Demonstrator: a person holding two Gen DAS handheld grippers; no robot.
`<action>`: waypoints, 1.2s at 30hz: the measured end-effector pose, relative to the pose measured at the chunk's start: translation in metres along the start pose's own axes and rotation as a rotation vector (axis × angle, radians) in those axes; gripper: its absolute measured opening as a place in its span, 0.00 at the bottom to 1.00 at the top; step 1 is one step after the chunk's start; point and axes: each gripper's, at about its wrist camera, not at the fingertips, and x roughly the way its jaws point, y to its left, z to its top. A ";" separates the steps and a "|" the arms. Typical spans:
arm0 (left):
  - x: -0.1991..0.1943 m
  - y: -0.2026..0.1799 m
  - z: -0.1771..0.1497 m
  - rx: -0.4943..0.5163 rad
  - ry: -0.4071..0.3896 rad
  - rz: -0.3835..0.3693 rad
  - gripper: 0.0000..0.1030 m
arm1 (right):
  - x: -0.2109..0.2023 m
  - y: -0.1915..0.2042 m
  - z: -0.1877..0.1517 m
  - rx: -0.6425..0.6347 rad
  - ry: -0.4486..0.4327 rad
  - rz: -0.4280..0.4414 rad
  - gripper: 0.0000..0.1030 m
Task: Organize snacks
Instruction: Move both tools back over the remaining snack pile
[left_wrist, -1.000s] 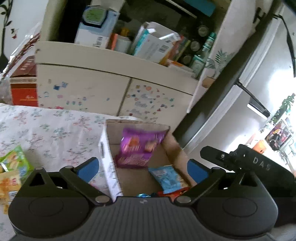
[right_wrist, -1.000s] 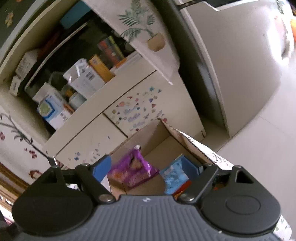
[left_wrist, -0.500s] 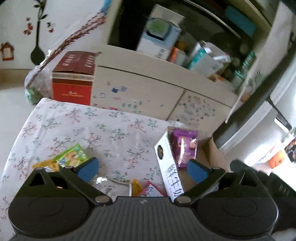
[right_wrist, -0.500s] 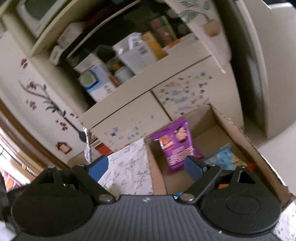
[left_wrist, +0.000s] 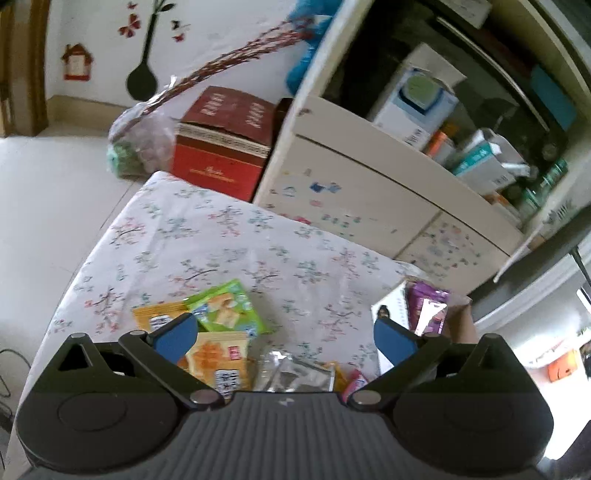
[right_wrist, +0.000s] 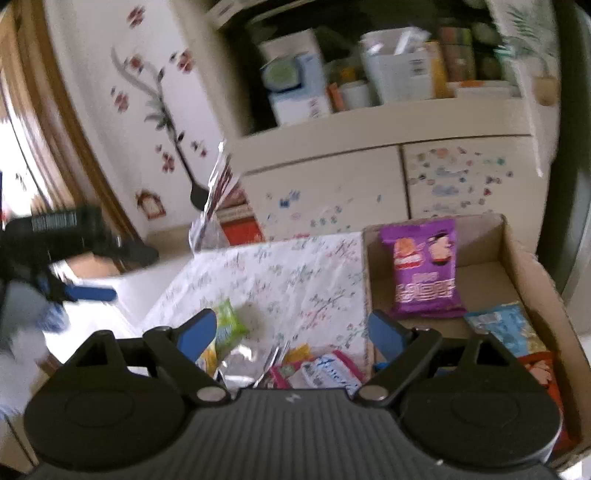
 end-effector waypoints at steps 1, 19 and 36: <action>0.000 0.005 0.000 -0.014 0.003 0.008 1.00 | 0.007 0.005 -0.004 -0.021 0.017 0.000 0.87; 0.025 0.052 -0.001 -0.137 0.118 0.111 1.00 | 0.100 0.054 -0.026 -0.251 0.150 0.095 0.86; 0.048 0.062 -0.006 -0.182 0.197 0.151 1.00 | 0.117 0.052 -0.031 -0.257 0.275 0.231 0.88</action>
